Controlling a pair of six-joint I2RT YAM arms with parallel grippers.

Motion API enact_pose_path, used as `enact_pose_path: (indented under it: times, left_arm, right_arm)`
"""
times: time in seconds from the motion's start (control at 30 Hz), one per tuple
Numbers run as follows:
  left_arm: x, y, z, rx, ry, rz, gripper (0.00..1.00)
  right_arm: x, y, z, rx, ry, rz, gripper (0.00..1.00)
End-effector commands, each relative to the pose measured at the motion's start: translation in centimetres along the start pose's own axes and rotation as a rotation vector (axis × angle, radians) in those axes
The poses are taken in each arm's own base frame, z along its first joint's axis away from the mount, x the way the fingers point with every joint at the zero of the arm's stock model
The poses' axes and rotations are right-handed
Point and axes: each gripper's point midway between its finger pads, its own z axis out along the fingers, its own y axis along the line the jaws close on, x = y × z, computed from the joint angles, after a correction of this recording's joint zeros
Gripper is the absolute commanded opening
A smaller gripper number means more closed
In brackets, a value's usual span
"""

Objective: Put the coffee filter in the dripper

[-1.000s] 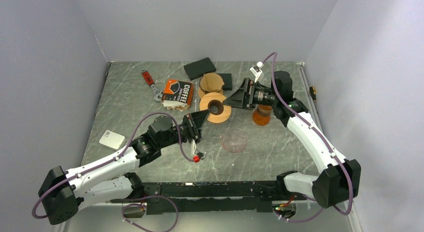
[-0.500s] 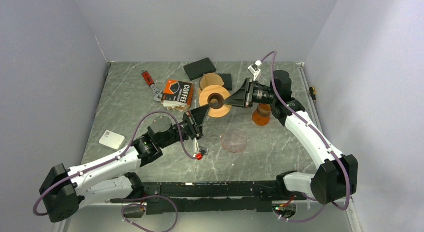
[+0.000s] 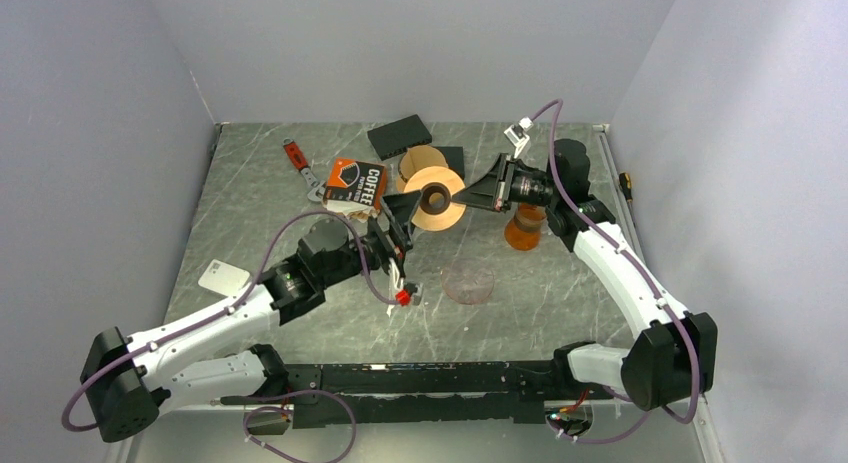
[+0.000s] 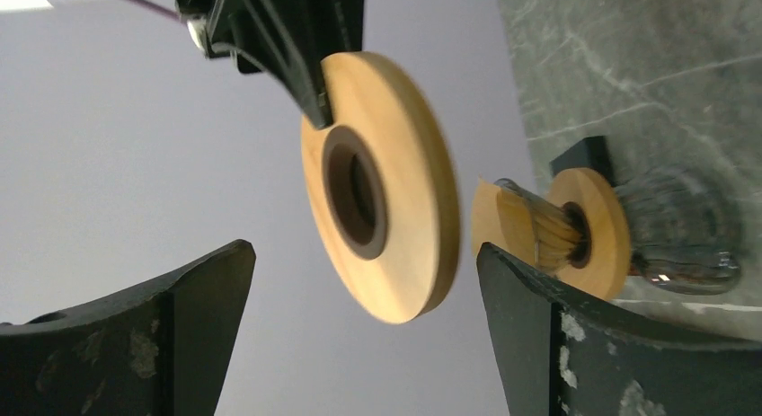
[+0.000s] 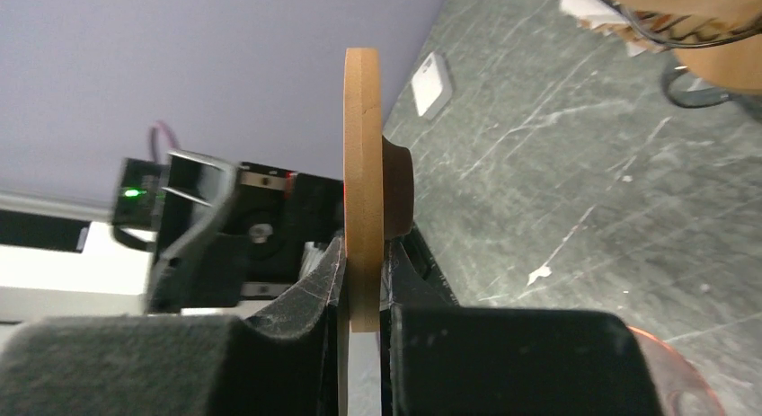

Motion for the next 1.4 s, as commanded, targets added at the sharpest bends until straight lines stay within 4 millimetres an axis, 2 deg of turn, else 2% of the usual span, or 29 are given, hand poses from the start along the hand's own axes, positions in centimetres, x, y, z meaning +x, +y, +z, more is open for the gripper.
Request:
enact_pose_path:
  times: [0.0,0.03,0.1,0.2,0.27,0.43,0.63,0.87,1.07,1.37]
  left_arm:
    - [0.2,0.9,-0.5,0.114,0.034,-0.276,1.00]
    - [0.1,0.1,-0.7,0.156,0.044,-0.348,0.99]
    - [0.1,-0.2,-0.8,0.166,0.065,-0.482,1.00]
    - [0.7,-0.2,-0.8,0.101,0.151,-0.763,1.00]
    - [1.5,-0.5,-1.1,0.059,0.230,-0.914,0.99]
    - [4.8,-0.8,-2.3,-0.176,0.468,-1.247,1.00]
    - [6.4,-4.2,-2.6,-0.132,0.649,-1.422,1.00]
    - [9.6,-8.2,-3.5,-0.182,0.866,-1.696,1.00]
    - [10.0,-9.5,-3.4,-0.173,0.846,-1.795,0.99]
    - [9.6,-11.2,-2.9,-0.132,0.876,-1.836,0.99]
  right_arm:
    - [-1.7,-0.9,-1.3,0.076,-0.080,-0.095,0.00]
    - [-1.9,-1.3,-1.6,0.090,-0.093,-0.097,0.00]
    - [-2.2,-1.9,-2.2,0.112,-0.113,-0.097,0.00]
    - [-2.7,-3.0,-3.4,0.159,-0.153,-0.090,0.00]
    - [-3.0,-3.5,-4.3,0.183,-0.181,-0.086,0.00]
    - [-3.9,-4.4,-6.9,0.259,-0.253,-0.091,0.00]
    - [-4.5,-5.6,-9.8,0.356,-0.345,-0.081,0.00]
    - [-4.2,-8.7,-12.4,0.496,-0.406,-0.011,0.00]
    - [-4.6,-10.9,-14.7,0.529,-0.473,0.060,0.00]
    - [-4.6,-13.9,-16.1,0.452,-0.554,0.212,0.00]
